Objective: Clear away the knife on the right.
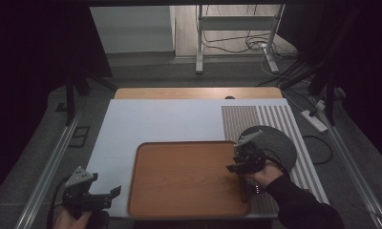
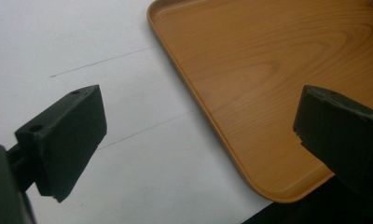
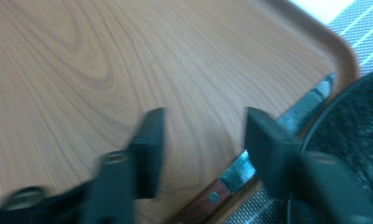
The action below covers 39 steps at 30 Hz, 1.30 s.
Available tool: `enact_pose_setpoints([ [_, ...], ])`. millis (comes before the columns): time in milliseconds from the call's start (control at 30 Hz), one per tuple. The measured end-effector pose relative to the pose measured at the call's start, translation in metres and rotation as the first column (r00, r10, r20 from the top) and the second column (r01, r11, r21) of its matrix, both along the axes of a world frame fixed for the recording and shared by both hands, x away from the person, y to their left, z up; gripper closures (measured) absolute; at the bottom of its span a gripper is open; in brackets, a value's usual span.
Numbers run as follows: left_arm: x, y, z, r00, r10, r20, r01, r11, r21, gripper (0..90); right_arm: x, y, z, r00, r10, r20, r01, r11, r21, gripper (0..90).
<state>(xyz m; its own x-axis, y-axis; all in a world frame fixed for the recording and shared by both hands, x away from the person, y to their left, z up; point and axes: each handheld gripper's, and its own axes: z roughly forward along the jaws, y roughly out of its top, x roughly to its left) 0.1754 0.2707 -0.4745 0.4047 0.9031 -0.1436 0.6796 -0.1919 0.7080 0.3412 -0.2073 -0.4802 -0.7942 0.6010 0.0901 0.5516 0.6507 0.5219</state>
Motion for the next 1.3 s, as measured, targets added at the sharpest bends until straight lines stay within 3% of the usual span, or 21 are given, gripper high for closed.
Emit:
enact_pose_setpoints([
  [133,0.000,0.001,0.000,1.0000,0.000,-0.002,0.000,1.0000,-0.006,3.4,-0.005,-0.009,0.007,0.9981,-0.045,0.043,0.044,0.9986,0.031,17.3],
  [200,0.000,0.001,0.000,1.0000,0.001,-0.001,-0.001,1.0000,-0.008,3.4,-0.009,-0.014,0.011,0.9948,-0.064,0.080,0.061,0.9976,0.033,9.8],
  [367,0.000,0.002,0.000,1.0000,0.002,0.001,-0.002,0.9999,-0.016,3.4,-0.024,-0.034,0.020,0.9921,-0.084,0.093,0.076,0.9936,0.083,7.2],
  [467,-0.001,0.002,0.000,1.0000,0.000,0.001,0.000,0.9998,-0.020,3.3,-0.035,-0.051,0.024,0.9858,-0.121,0.116,0.108,0.9873,0.117,2.4],
  [667,-0.001,0.003,0.000,1.0000,-0.005,0.003,0.005,0.9996,-0.028,3.2,-0.054,-0.080,0.026,0.9624,-0.219,0.161,0.198,0.9710,0.134,0.0],
  [867,-0.001,0.004,0.000,1.0000,-0.005,0.003,0.005,0.9993,-0.038,3.1,-0.073,-0.109,0.028,0.9306,-0.322,0.174,0.293,0.9402,0.174,0.0],
  [1067,-0.001,0.004,0.000,1.0000,-0.004,0.004,0.004,0.9991,-0.042,3.1,-0.082,-0.120,0.028,0.9163,-0.363,0.169,0.331,0.9240,0.191,0.0],
  [1167,-0.001,0.004,0.000,1.0000,-0.003,0.003,0.003,0.9991,-0.043,3.1,-0.084,-0.122,0.027,0.9151,-0.368,0.165,0.337,0.9226,0.187,0.0],
  [1300,0.000,0.004,0.000,1.0000,-0.005,0.002,0.005,0.9991,-0.043,3.1,-0.083,-0.121,0.026,0.9198,-0.359,0.157,0.334,0.9276,0.168,0.0],
])
